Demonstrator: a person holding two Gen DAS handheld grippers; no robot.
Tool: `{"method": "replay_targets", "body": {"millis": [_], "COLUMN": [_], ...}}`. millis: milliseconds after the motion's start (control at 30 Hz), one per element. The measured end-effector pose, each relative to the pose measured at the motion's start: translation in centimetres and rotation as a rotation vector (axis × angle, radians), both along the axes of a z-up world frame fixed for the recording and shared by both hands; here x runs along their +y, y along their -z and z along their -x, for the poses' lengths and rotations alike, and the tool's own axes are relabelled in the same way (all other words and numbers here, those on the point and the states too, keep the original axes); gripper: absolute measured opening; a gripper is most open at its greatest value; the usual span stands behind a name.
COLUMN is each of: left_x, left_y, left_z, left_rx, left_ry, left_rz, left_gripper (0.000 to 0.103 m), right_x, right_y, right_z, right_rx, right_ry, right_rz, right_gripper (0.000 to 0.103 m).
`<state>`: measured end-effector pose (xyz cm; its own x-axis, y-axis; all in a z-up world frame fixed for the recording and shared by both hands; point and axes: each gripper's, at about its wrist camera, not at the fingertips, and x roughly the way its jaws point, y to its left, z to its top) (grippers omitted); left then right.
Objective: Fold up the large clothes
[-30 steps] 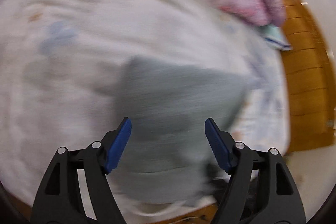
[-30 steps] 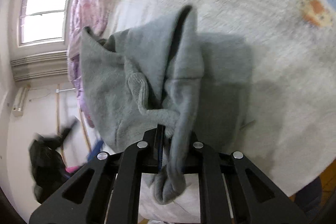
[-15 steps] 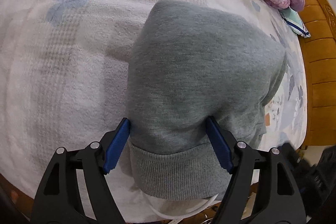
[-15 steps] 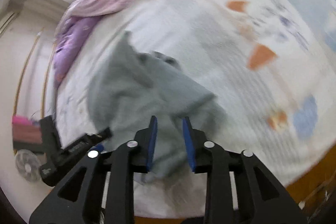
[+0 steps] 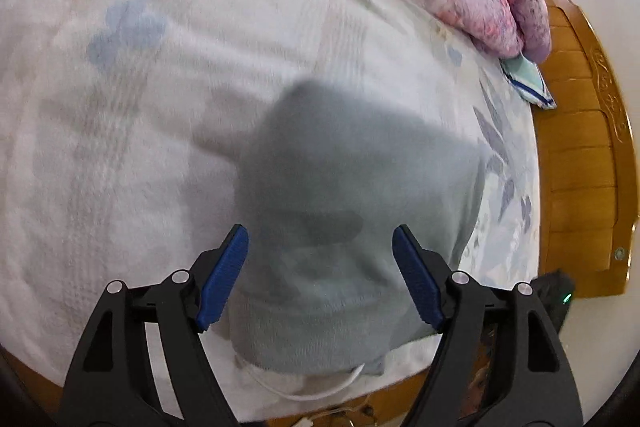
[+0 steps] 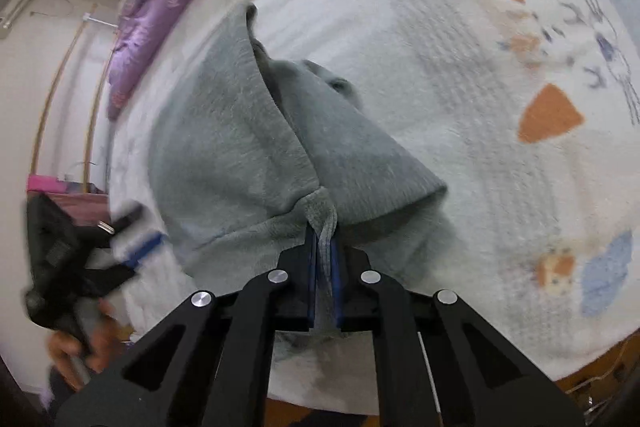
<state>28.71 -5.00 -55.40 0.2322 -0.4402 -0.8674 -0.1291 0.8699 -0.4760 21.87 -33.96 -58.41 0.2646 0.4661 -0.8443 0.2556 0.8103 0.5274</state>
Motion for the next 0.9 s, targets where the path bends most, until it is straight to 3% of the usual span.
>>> {"method": "replay_targets", "body": {"millis": [33,133,200,333,467,567,733,833,900], "left_x": [-0.1,-0.6,-1.4,-1.4,-2.6,-3.5,-4.0,-4.6,-4.6], "left_y": [0.2,0.7,1.4,3.1,3.3,3.5,4.0,4.3,4.8], "left_z": [-0.7,-2.2,-2.9,-4.2,-4.9,-5.2,-6.0,-6.1,-6.5], "left_rx": [0.007,0.022,0.021,0.062,0.053,0.056,0.078,0.075,0.090], "left_ry": [-0.004,0.001,0.025,0.034,0.073,0.092,0.116,0.131,0.124], "left_rz": [-0.023,-0.031,-0.091,-0.064,-0.119,-0.162,-0.193,-0.230,-0.231], "left_gripper": [0.075,0.076,0.077,0.075,0.074,0.074,0.074,0.074,0.076], "right_x": [0.0,-0.4,-0.1,-0.3,0.0,2.1,5.3,5.8,4.9], "right_y": [1.0,2.8,2.4,-0.8,-4.4,-4.6,-3.1,-0.4,2.3], "right_z": [0.0,0.1,-0.2,-0.3,-1.4,-4.3,-9.0,-10.5,-10.8], "right_rx": [0.017,0.053,0.042,0.043,-0.075,-0.119,-0.142,-0.058,0.003], "right_ry": [-0.001,0.031,0.019,0.011,0.006,-0.066,-0.145,-0.179,-0.172], "right_rz": [0.040,0.028,0.062,0.139,0.162,0.172,0.130,0.201,0.222], "right_gripper": [0.005,0.005,0.011,0.018,0.015,0.013,0.013,0.010,0.000]}}
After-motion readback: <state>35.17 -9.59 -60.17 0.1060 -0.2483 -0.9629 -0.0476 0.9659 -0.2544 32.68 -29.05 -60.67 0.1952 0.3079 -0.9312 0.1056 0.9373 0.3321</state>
